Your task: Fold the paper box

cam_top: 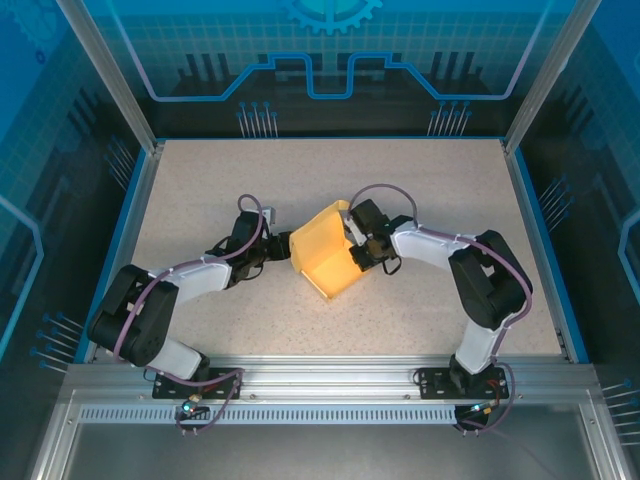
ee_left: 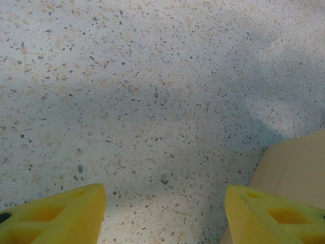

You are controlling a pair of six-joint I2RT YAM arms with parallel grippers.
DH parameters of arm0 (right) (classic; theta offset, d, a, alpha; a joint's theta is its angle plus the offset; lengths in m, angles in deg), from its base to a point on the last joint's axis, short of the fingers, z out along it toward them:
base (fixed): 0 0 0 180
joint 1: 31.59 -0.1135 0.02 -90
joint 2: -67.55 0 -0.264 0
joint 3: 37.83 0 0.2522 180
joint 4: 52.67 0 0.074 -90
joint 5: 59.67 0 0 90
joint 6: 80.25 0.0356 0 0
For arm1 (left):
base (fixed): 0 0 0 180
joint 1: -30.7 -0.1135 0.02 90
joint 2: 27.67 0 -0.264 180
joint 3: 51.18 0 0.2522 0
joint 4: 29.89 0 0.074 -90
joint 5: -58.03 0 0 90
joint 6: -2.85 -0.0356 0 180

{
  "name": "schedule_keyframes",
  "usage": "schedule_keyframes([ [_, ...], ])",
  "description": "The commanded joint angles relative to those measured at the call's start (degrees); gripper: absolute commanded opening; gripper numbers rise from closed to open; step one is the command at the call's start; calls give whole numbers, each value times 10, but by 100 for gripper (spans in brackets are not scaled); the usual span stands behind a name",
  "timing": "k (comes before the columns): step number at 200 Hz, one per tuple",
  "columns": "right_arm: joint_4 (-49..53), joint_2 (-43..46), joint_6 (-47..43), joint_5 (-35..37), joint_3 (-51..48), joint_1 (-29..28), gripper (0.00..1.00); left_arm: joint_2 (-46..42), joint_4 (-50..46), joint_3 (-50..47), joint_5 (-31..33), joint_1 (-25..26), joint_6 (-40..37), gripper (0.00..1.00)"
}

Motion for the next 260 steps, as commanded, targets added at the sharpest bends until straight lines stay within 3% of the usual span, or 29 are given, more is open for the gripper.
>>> schedule_keyframes([
  [1,30,-26,21,70,1,-13,13,-14,-6,-6,-5,-4,-7,65],
  [74,11,-52,51,184,-12,-46,7,-9,-6,-6,-13,-4,-2,65],
  [148,-8,-20,27,140,-5,-36,14,-18,-21,3,-12,-4,-8,65],
  [260,-30,106,39,11,-41,18,46,-44,-40,5,8,-5,-26,65],
])
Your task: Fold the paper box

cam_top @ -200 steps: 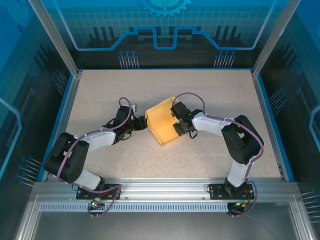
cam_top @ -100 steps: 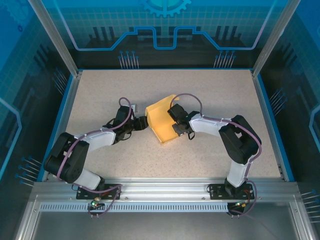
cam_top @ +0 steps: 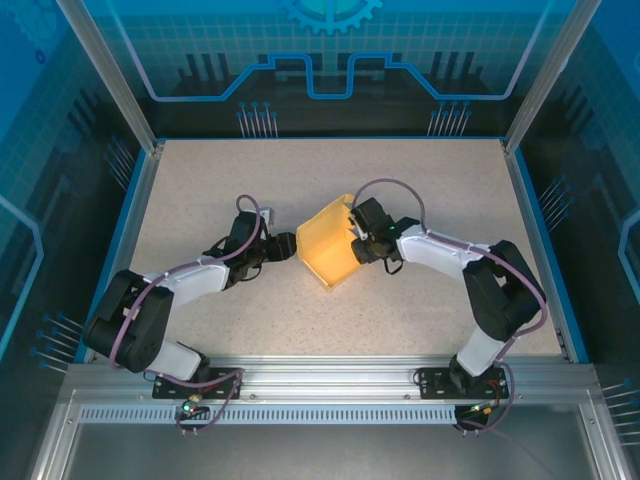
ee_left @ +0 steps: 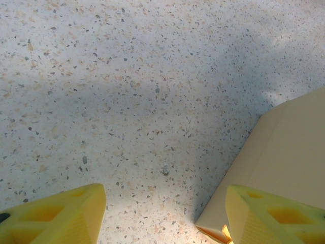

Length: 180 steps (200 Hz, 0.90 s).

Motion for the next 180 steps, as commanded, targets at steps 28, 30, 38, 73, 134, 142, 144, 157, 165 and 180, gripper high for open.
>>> schedule_keyframes([
  [28,-18,99,37,-107,-64,47,52,-20,-14,12,11,-14,-26,67],
  [30,-21,104,40,-114,-67,49,53,-19,-14,13,9,-16,-25,67],
  [38,-30,122,54,-142,-86,60,56,-12,-13,19,-1,-23,-21,68],
  [73,-88,164,129,-227,-168,75,66,62,-19,85,-55,-44,-11,69],
  [134,-201,142,209,-265,-229,74,69,224,-66,237,-161,-42,-10,63],
  [142,-210,135,211,-266,-229,74,69,237,-72,251,-169,-40,-11,62],
  [144,-212,133,212,-267,-229,75,69,240,-73,254,-172,-39,-12,62],
  [157,-225,120,214,-274,-226,75,69,258,-82,270,-183,-32,-16,61],
  [165,-233,110,216,-279,-223,75,69,268,-85,279,-190,-29,-17,60],
  [180,-243,99,220,-284,-217,75,69,284,-88,291,-202,-23,-17,58],
])
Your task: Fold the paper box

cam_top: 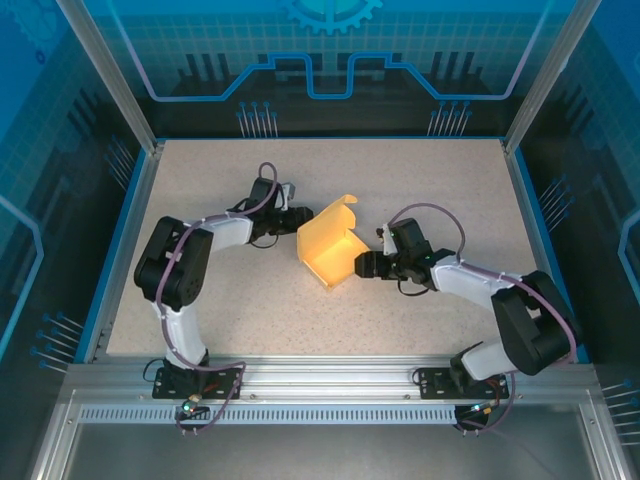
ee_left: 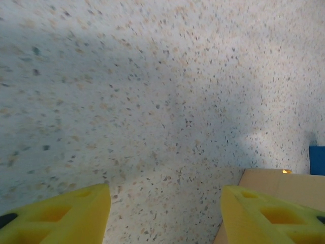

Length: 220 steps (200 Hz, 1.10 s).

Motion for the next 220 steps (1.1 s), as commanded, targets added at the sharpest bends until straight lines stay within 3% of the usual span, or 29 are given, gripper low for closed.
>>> schedule_keyframes([
  [1,-42,-22,21,-22,6,3,69,24,-25,32,-48,13,-6,58],
  [66,-66,-44,27,-34,22,12,69,57,-21,47,-77,36,1,48],
  [220,-80,-66,33,-47,47,18,68,72,-13,52,-87,52,6,47],
])
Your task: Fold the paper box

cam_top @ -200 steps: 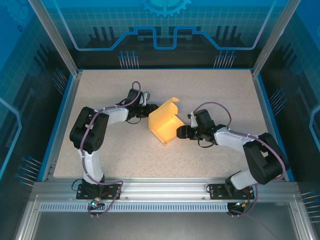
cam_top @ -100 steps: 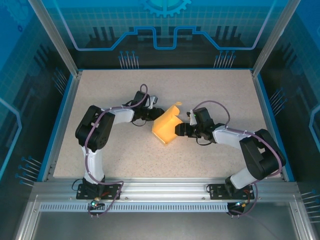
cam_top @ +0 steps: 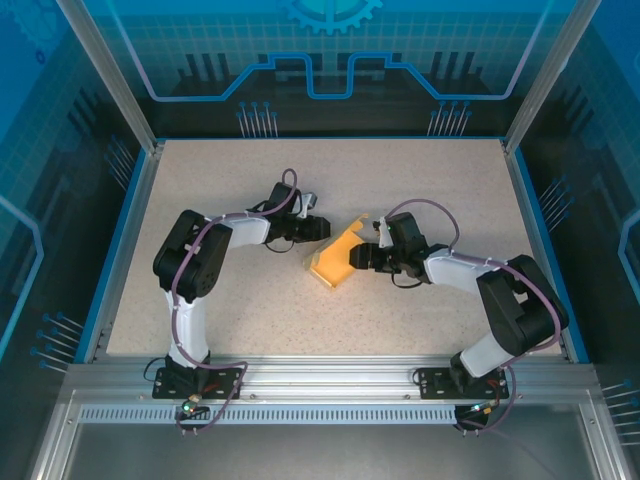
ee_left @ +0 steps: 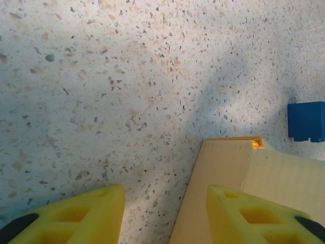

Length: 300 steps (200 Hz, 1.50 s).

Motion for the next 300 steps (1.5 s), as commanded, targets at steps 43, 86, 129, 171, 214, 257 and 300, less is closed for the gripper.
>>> schedule_keyframes([
  [43,-20,-15,6,-20,32,7,68,16,-2,13,-21,7,6,47],
  [86,-16,-21,5,-16,41,5,68,17,6,13,-31,7,14,46],
  [129,36,0,-28,24,38,10,68,12,-1,12,-9,1,11,48],
  [171,101,52,-69,63,21,21,68,-4,-6,19,23,-20,6,56],
  [214,167,107,-113,115,20,28,69,-45,-4,11,53,-41,2,62],
  [257,208,145,-144,154,30,72,70,-192,23,-75,101,-46,-1,65],
  [300,263,92,-157,210,91,115,69,-342,13,-144,138,-25,-7,67],
])
